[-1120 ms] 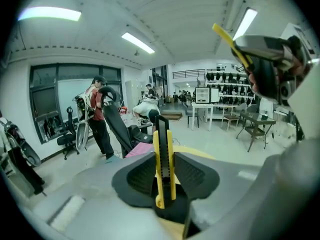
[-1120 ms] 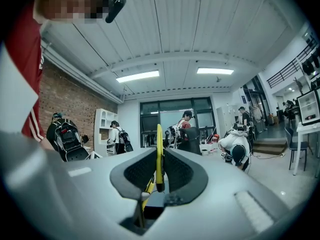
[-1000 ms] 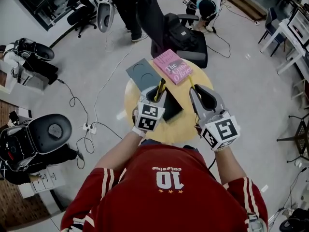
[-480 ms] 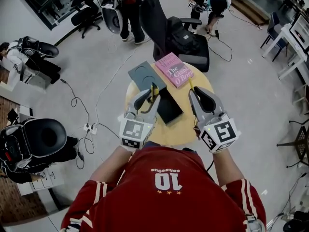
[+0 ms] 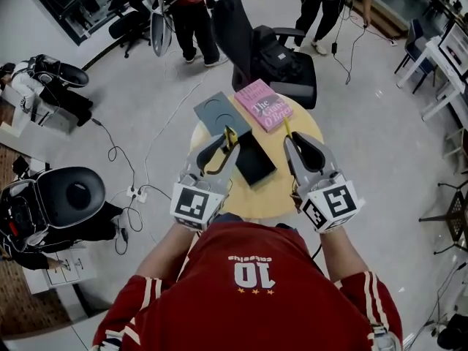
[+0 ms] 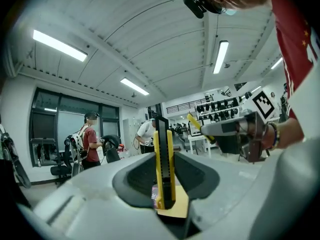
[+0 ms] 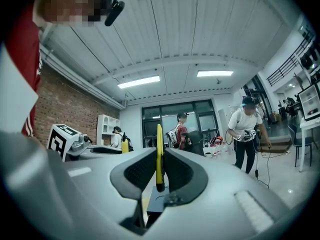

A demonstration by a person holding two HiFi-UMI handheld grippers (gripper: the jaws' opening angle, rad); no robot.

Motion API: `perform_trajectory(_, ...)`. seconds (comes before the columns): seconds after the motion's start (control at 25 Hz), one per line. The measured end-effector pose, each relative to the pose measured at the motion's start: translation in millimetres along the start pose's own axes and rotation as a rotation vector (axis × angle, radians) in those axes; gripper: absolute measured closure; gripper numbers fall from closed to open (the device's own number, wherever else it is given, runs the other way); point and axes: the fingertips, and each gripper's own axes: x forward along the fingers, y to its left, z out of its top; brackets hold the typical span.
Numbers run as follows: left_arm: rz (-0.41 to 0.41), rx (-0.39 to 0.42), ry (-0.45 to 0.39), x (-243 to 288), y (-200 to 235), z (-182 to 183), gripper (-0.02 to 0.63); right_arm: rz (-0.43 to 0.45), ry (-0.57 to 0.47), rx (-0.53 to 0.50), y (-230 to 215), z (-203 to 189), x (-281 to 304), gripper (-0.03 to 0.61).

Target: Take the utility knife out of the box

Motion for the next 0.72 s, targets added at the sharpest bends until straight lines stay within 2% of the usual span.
perform_trajectory(0.36, 0.025, -0.013, 0.019, -4.1, 4.3, 12.0, 0.489, -0.024, -0.032, -0.010, -3.0, 14.2, -7.8, 0.532)
perform_trajectory(0.52, 0.049, -0.078, 0.007, -8.4, 9.8, 14.0, 0.489, -0.033, -0.045, -0.048, -2.0, 18.1, -6.8, 0.534)
perform_trajectory(0.72, 0.063, -0.094, 0.007, -11.0, 13.4, 12.1, 0.489, -0.015, -0.033, -0.055, 1.0, 13.4, -1.2, 0.534)
